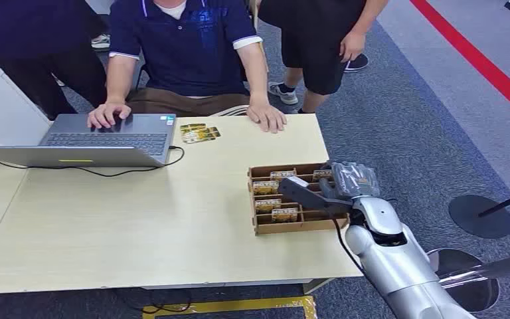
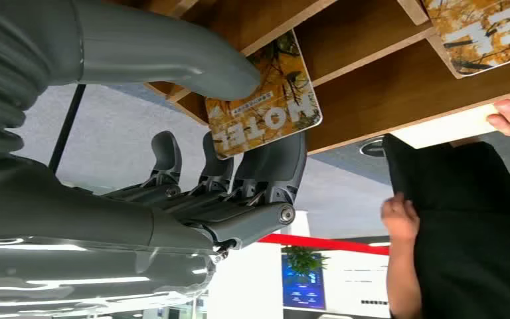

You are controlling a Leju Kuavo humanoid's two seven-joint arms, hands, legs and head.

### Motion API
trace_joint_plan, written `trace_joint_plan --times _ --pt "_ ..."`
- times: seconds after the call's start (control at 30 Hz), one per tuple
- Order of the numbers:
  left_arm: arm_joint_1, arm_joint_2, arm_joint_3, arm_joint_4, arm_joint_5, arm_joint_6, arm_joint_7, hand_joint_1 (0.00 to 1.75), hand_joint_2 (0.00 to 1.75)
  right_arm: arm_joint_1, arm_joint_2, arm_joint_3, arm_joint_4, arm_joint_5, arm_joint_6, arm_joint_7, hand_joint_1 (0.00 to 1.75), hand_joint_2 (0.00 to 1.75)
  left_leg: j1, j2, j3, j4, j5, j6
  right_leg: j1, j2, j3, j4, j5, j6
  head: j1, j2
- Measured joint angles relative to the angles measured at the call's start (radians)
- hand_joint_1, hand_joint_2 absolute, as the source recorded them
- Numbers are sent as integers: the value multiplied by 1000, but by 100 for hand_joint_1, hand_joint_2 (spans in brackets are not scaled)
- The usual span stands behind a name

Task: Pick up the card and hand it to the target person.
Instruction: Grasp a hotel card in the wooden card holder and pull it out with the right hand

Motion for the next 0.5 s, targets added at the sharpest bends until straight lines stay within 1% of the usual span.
trace_joint_plan --times 0.17,0.23,0.3,0.37,0.4,0.5 --pt "0 0 0 0 0 0 -1 0 0 0 0 0 0 0 -1 0 105 175 0 0 0 0 0 0 0 0 0 0 0 0 0 0" --pt "0 0 0 0 0 -1 -2 0 0 0 0 0 0 0 -2 0 119 175 0 0 0 0 0 0 0 0 0 0 0 0 0 0" --pt "0 0 0 0 0 -1 -2 0 0 0 0 0 0 0 -7 1 139 175 0 0 0 0 0 0 0 0 0 0 0 0 0 0" --pt "0 0 0 0 0 -2 -2 0 0 0 0 0 0 0 -13 0 153 175 0 0 0 0 0 0 0 0 0 0 0 0 0 0" --pt "0 0 0 0 0 -2 -2 0 0 0 0 0 0 0 -15 -1 158 175 0 0 0 0 0 0 0 0 0 0 0 0 0 0" --pt "0 0 0 0 0 -4 0 0 0 -1 0 0 0 0 -23 -6 166 175 0 0 0 0 0 0 0 0 0 0 0 0 0 0"
